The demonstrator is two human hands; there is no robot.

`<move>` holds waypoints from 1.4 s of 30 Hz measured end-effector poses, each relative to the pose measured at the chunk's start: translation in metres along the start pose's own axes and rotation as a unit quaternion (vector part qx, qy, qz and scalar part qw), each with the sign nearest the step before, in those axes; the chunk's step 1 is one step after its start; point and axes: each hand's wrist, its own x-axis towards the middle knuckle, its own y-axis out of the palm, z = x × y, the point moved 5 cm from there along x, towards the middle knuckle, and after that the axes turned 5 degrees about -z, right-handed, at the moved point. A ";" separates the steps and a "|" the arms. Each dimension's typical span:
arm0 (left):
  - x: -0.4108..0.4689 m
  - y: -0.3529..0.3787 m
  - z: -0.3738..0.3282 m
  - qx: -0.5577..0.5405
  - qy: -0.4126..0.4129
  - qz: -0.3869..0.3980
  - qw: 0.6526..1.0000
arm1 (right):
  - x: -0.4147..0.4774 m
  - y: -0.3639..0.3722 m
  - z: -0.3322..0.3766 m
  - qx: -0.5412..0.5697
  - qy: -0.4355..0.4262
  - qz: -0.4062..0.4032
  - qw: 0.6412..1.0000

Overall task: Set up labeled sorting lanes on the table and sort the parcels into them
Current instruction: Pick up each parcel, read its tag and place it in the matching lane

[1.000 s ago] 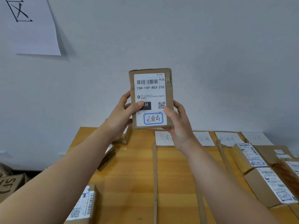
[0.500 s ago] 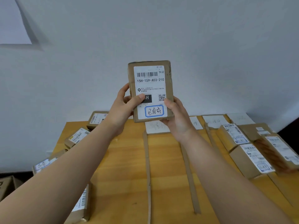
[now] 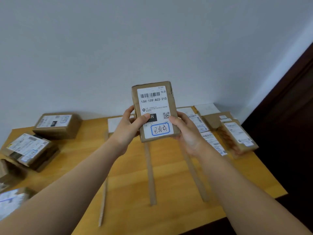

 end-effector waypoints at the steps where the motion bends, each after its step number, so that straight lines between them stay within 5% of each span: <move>1: -0.003 0.023 0.007 0.002 -0.012 0.007 1.000 | -0.002 -0.023 -0.004 0.003 0.016 -0.006 1.000; 8: -0.015 0.151 0.060 0.056 -0.074 0.003 0.996 | -0.012 -0.161 -0.024 -0.009 0.067 -0.065 0.996; 20: 0.003 0.241 0.092 0.162 -0.106 0.043 0.980 | -0.014 -0.324 -0.054 0.006 0.157 -0.202 0.967; 35: 0.001 0.334 0.126 0.169 -0.141 0.025 0.975 | -0.026 -0.427 -0.089 -0.092 0.274 -0.096 0.953; 42: -0.010 0.372 0.152 0.163 -0.152 -0.002 0.975 | -0.034 -0.480 -0.121 -0.112 0.339 -0.122 0.926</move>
